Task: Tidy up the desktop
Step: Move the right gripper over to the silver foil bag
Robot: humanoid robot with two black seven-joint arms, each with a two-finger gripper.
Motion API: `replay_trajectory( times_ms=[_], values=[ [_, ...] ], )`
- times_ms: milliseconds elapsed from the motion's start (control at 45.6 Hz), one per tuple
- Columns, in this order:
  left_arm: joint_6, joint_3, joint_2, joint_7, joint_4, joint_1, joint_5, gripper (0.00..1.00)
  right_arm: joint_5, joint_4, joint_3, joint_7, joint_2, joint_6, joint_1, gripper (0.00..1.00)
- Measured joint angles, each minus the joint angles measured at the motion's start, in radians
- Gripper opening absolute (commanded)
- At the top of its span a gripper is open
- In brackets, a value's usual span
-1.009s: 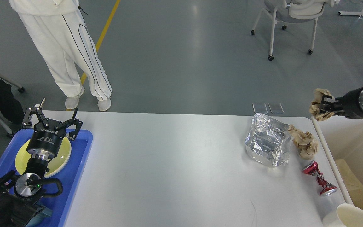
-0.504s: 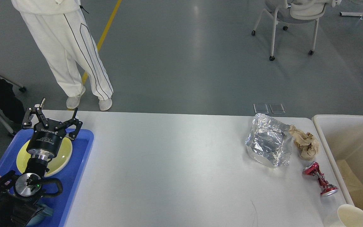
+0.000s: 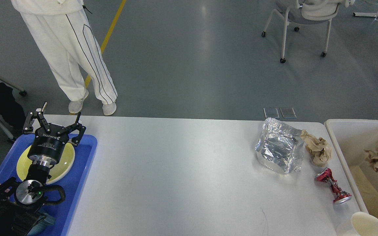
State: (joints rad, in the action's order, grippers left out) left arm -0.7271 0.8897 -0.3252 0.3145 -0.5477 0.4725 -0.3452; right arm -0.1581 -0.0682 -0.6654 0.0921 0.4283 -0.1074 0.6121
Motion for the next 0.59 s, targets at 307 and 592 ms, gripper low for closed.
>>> replay_trajectory(
  times_ms=[307,592],
  values=[
    [0.0,0.0,0.0,0.0,0.0,0.0,0.0,0.97,0.001,-0.004,-0.005,-0.003,-0.009,0.014,0.084,1.0],
    [0.0,0.0,0.0,0.0,0.0,0.0,0.0,0.97,0.011,0.002,-0.057,-0.017,-0.094,0.178,0.314,1.0]
  ],
)
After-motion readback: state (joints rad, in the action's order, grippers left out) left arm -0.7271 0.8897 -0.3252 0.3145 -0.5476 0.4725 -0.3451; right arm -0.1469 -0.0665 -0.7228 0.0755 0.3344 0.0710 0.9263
